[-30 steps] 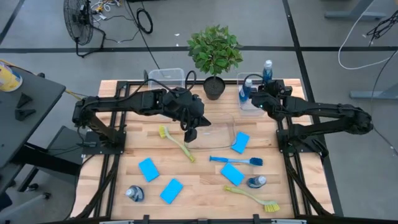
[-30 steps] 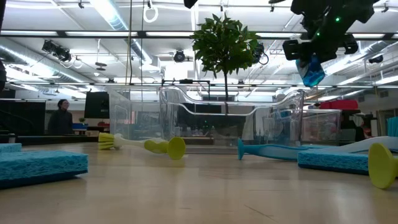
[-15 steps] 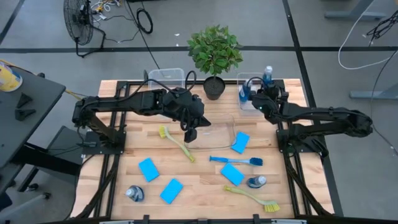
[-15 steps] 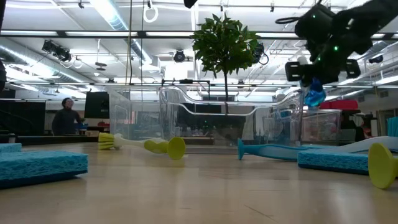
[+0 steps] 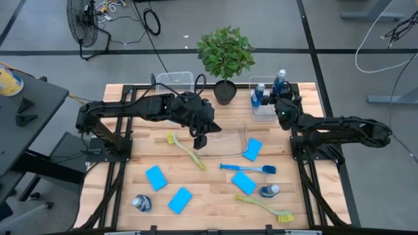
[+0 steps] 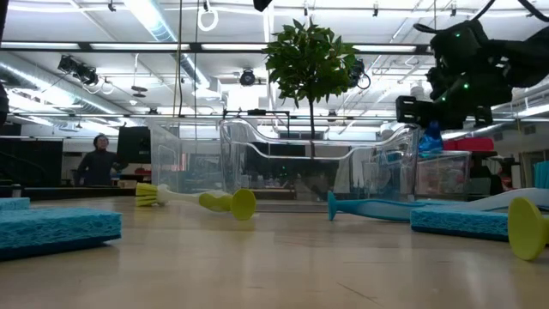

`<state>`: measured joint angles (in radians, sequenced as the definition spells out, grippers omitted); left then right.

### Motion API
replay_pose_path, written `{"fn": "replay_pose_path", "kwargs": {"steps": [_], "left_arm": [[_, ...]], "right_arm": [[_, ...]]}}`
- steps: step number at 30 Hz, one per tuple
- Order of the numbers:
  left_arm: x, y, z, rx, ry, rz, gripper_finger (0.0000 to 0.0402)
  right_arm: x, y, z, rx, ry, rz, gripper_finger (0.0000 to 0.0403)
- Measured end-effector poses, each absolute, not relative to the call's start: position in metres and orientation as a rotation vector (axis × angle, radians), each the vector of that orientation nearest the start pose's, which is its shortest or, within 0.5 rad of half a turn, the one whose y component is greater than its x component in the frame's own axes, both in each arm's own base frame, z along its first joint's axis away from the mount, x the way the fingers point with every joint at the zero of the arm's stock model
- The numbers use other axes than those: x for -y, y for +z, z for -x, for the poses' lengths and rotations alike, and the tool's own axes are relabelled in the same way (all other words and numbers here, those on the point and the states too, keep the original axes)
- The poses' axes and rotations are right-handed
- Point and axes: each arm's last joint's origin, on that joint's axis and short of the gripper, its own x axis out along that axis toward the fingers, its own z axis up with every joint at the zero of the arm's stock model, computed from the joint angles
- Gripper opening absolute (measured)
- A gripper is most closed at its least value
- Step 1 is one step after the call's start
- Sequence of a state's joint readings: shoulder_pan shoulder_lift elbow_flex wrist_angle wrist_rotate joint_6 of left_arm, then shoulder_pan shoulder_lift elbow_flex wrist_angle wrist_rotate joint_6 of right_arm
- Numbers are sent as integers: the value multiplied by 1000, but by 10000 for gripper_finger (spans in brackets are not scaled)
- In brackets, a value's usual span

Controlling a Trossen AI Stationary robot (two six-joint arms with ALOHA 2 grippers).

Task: Pick & Place Kitchen Sink Supplies
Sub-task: Put the dish soap into the top transparent bin

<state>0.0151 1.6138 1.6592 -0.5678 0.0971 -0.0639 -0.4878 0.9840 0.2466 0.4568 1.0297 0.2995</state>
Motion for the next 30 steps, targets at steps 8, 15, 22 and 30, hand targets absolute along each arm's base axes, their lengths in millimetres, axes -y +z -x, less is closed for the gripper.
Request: {"fn": "replay_pose_path", "kwargs": {"steps": [8,15,22,30], "left_arm": [[-3,390,-357,-524,-52,92,7],[-3,390,-357,-524,-52,91,3],[-3,390,-357,-524,-52,92,9],[-3,390,-357,-524,-52,92,5]], "right_arm": [[120,180,-135,-100,-1520,-152,137],[132,179,-134,-69,-1496,-167,137],[135,172,-138,-109,-1467,-168,137],[138,162,-143,-163,-1437,-173,137]]}}
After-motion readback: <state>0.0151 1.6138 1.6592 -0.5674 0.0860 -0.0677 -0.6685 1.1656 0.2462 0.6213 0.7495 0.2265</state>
